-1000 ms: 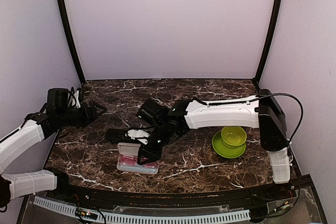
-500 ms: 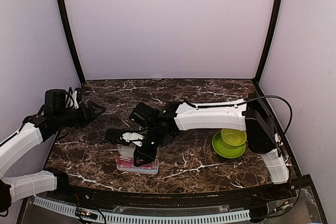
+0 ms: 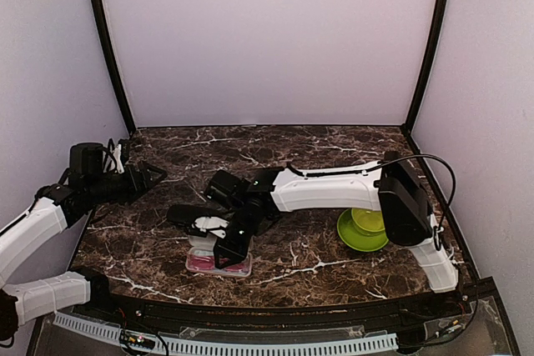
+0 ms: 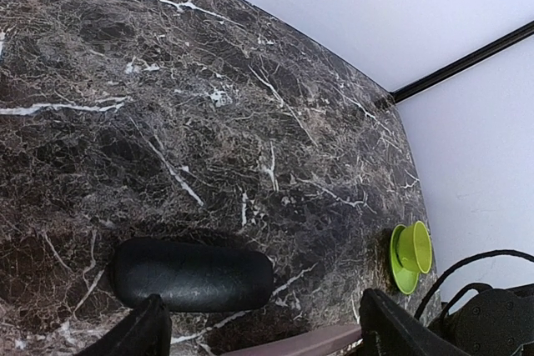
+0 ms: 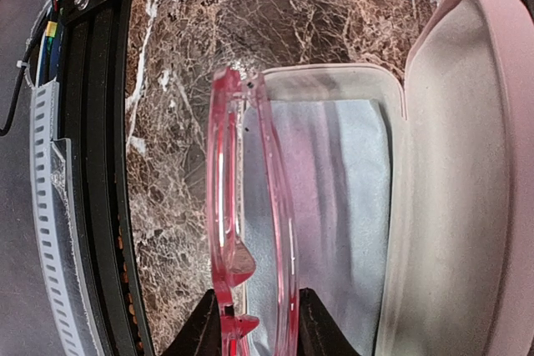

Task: Organize the sunglasses
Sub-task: Place the sunglasses in the sunglasses case.

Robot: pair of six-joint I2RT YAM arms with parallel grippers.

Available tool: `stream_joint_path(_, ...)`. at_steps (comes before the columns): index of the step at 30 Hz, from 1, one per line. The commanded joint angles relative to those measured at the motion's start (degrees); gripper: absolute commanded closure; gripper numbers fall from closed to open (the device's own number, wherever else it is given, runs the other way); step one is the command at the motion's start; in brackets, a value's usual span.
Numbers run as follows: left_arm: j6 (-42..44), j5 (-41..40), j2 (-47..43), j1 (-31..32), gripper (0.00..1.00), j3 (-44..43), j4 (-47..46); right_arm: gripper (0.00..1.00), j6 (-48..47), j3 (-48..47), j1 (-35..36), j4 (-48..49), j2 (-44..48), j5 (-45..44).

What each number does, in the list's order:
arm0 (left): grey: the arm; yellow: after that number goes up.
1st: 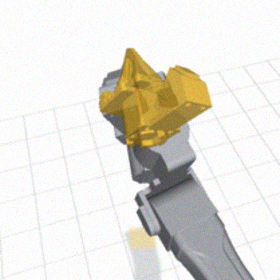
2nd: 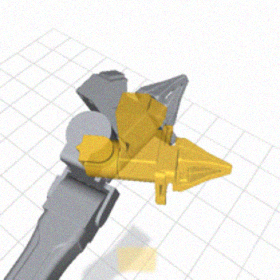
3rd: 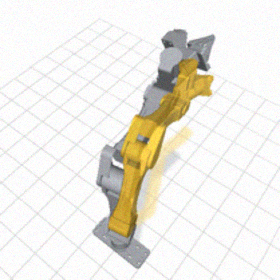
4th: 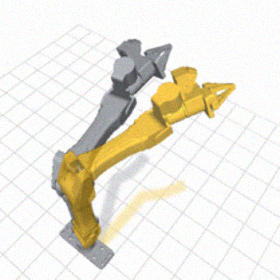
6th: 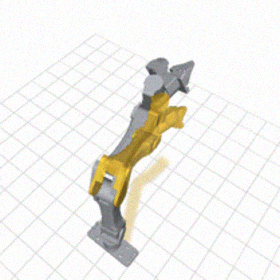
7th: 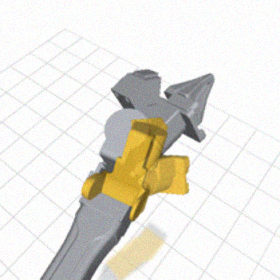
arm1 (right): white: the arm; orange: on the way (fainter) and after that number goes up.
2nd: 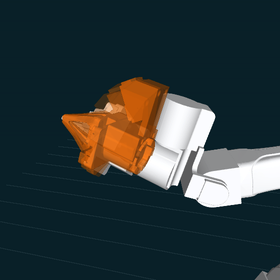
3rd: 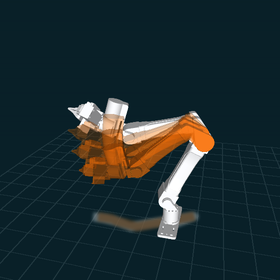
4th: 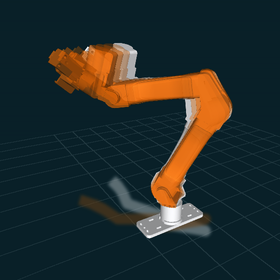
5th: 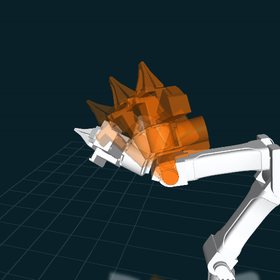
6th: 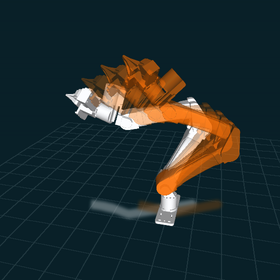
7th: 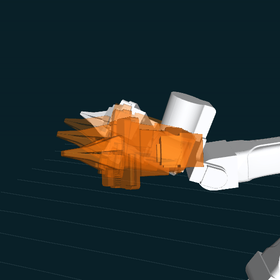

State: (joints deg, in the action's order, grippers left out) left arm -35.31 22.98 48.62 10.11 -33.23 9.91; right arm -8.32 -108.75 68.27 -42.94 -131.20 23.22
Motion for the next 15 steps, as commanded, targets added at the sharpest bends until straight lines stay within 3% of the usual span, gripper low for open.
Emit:
stream_joint_path(1,0.6,0.6,-1.0,-0.3,0.20,0.9,-1.4,0.71,0.2,-1.3,0.5,0.8,-0.4,0.0)
stream_joint_path(15,-0.2,1.1,-1.0,-0.3,0.20,1.5,-2.2,0.71,2.0,0.4,0.4,3.4,0.0,0.0)
